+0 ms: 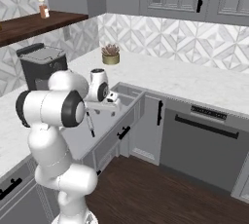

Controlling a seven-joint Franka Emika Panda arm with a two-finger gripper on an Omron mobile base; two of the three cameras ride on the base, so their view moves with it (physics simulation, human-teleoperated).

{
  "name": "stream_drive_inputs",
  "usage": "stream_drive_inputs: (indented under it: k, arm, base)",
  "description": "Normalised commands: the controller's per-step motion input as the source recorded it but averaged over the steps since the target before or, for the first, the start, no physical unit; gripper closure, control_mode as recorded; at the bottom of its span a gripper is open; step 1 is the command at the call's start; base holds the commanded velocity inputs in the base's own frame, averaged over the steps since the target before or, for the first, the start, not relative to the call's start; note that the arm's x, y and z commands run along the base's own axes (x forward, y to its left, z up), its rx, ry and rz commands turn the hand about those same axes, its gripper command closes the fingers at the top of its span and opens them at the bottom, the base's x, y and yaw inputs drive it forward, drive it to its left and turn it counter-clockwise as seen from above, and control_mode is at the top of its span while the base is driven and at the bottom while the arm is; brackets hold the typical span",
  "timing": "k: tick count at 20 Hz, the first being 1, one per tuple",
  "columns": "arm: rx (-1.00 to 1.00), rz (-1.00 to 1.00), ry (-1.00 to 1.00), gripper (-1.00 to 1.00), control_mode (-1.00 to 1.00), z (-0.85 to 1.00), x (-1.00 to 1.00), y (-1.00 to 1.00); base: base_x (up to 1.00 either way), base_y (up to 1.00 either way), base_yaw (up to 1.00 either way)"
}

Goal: Pick the rolling pin from the drawer and place it on the counter.

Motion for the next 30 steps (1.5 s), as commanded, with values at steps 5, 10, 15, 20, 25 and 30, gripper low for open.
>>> stream_drive_inputs:
  k: [5, 10, 15, 20, 25, 30]
  arm:
    - [0.0, 0.0, 0.1, -1.0, -1.0, -0.42, 0.09, -0.11]
    - [0.0, 0.0, 0.0, -1.0, -1.0, -0.87, -0.12, -0.07]
    - [0.0, 0.0, 0.0, -1.0, -1.0, -0.69, 0.14, 0.01]
    - [0.0, -0.01, 0.0, -1.0, -1.0, -0.63, 0.07, -0.11]
    - [0.02, -0.08, 0.0, -1.0, -1.0, -0.35, 0.0, -0.84]
    - [0.13, -0.08, 0.0, -1.0, -1.0, -0.54, -0.09, -1.0]
  base:
    - [0.0, 0.0, 0.0]
    - [0.0, 0.0, 0.0]
    - [0.0, 0.0, 0.0]
    - [0.0, 0.0, 0.0]
    - [0.0, 0.0, 0.0]
    - [0.0, 0.0, 0.0]
